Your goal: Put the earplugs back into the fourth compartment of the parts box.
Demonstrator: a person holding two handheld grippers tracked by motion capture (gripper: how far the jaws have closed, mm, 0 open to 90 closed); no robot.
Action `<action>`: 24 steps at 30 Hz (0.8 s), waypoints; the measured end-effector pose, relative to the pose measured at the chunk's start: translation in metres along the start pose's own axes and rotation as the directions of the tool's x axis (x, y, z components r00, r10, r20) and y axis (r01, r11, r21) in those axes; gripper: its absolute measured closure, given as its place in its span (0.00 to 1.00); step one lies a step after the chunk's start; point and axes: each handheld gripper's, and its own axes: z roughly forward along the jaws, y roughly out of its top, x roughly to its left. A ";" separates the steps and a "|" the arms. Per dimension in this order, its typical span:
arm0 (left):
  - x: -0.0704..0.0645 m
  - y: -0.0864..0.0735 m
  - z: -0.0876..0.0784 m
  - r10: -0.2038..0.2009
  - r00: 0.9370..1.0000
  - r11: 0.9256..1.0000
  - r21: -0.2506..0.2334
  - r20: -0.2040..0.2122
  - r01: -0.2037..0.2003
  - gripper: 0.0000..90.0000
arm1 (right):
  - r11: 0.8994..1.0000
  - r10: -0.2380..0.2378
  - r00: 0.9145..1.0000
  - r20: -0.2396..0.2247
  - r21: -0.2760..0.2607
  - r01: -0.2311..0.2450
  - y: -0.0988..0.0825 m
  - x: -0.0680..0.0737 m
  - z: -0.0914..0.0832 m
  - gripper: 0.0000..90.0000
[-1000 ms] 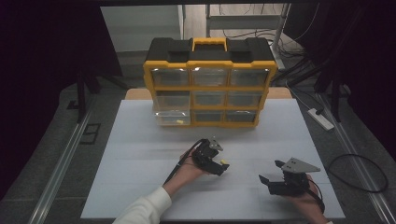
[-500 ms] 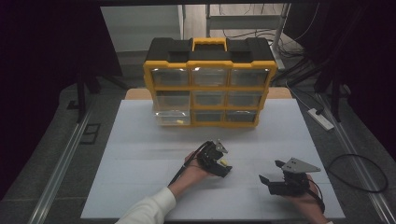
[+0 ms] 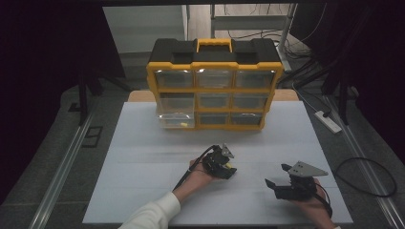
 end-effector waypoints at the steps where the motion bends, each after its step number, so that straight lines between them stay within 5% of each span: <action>1: 0.000 0.000 0.000 0.000 1.000 1.000 0.000 -0.001 0.000 0.60 | 1.000 0.000 1.000 0.000 0.000 0.000 0.000 0.000 0.000 0.18; 9: 0.000 -0.001 -0.001 0.014 1.000 1.000 -0.009 -0.002 -0.014 0.75 | 1.000 0.001 1.000 0.000 -0.001 -0.001 0.000 0.000 0.000 0.18; 24: 0.007 0.001 -0.028 -0.028 0.999 0.989 -0.142 0.016 0.030 0.75 | 1.000 0.000 1.000 -0.001 -0.005 0.000 0.000 0.000 -0.001 0.18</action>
